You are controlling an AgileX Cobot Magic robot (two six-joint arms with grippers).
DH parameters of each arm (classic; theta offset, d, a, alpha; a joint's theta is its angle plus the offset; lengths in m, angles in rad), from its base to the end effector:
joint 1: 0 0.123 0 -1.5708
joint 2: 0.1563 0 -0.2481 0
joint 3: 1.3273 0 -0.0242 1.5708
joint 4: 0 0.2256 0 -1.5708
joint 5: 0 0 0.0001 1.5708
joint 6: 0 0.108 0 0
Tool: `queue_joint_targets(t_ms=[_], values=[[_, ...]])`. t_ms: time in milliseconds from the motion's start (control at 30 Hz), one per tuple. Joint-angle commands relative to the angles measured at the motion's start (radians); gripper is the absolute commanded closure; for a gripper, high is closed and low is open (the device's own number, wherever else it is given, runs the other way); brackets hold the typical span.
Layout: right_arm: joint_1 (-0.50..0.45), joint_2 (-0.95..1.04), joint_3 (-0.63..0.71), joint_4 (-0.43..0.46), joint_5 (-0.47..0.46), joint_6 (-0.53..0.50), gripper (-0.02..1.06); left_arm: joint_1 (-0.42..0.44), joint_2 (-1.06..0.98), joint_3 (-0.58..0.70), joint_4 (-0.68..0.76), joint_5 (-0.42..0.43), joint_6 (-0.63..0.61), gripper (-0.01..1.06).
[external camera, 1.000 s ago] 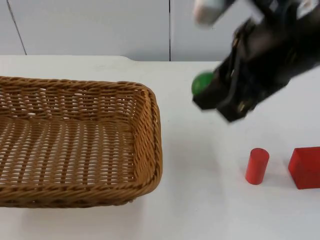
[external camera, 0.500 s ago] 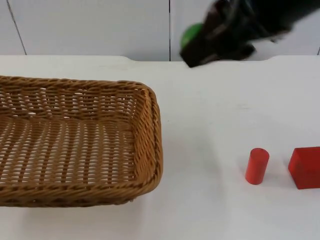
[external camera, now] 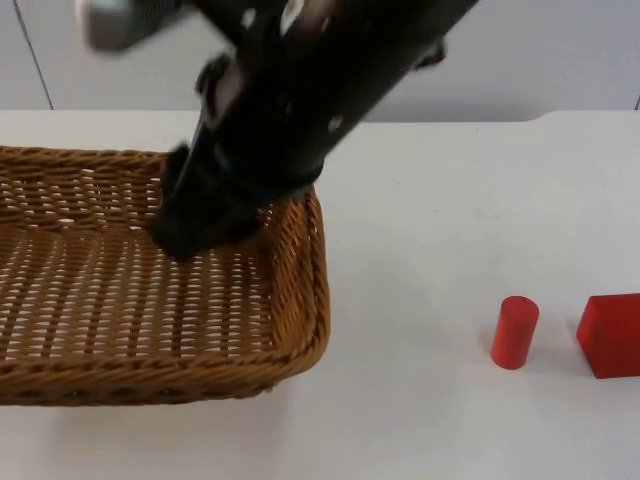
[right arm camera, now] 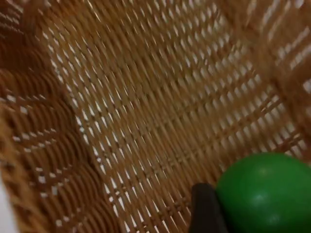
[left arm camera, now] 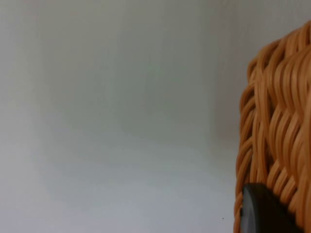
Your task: Pick up the basket with the left hand and place the object to the left of the red cylinder into the basket with the right hand.
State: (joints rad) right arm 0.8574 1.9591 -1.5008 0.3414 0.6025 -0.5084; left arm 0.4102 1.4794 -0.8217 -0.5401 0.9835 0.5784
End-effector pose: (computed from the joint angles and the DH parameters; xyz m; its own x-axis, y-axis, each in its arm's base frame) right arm 0.2525 0.3231 0.1899 -0.3369 -0.7220 -0.6044 -0.9124 0.4087 0.0204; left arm 0.2272 0.0484 0.1719 -0.9661 -0.1690 -0.1951 -0.0819 0.9174 -0.3895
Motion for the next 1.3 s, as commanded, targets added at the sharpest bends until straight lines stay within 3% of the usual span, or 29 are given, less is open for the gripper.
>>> queue_joint_targets(t_ms=[0, 67, 133, 167, 267, 400, 633, 767, 1133, 1267], values=[[0.004, 0.029, -0.015, 0.005, 0.0, 0.004, 0.85, 0.001, -0.012, 0.0, -0.041, 0.013, 0.001, 1.05], [0.004, 0.043, -0.015, 0.002, 0.007, 0.004, 0.65, 0.001, -0.012, 0.0, -0.044, 0.011, 0.003, 1.05], [0.004, 0.038, -0.015, 0.002, 0.004, 0.004, 0.38, 0.001, -0.012, 0.0, -0.047, 0.011, 0.003, 1.05], [0.004, 0.038, -0.015, 0.002, 0.004, 0.004, 0.38, 0.001, -0.012, 0.0, -0.047, 0.011, 0.003, 1.05], [0.004, -0.009, -0.015, 0.004, -0.01, 0.004, 0.07, 0.001, -0.012, 0.0, -0.047, 0.006, 0.003, 1.05], [0.004, -0.084, -0.015, 0.0, -0.014, 0.004, -0.01, 0.001, -0.012, 0.0, -0.047, 0.005, 0.003, 1.05], [-0.017, -0.282, 0.001, -0.027, 0.018, 0.036, -0.01, 0.001, -0.012, 0.0, -0.047, 0.005, 0.003, 1.05], [-0.042, -0.432, 0.081, -0.028, 0.006, 0.06, -0.01, 0.001, -0.012, 0.0, -0.056, 0.003, 0.003, 1.05], [-0.109, -0.887, 0.486, -0.049, 0.006, 0.099, -0.01, -0.005, -0.012, 0.0, -0.073, -0.001, 0.008, 1.05], [-0.109, -1.036, 0.617, -0.143, 0.004, 0.22, -0.01, -0.021, -0.012, 0.0, -0.076, -0.007, 0.016, 1.05]])
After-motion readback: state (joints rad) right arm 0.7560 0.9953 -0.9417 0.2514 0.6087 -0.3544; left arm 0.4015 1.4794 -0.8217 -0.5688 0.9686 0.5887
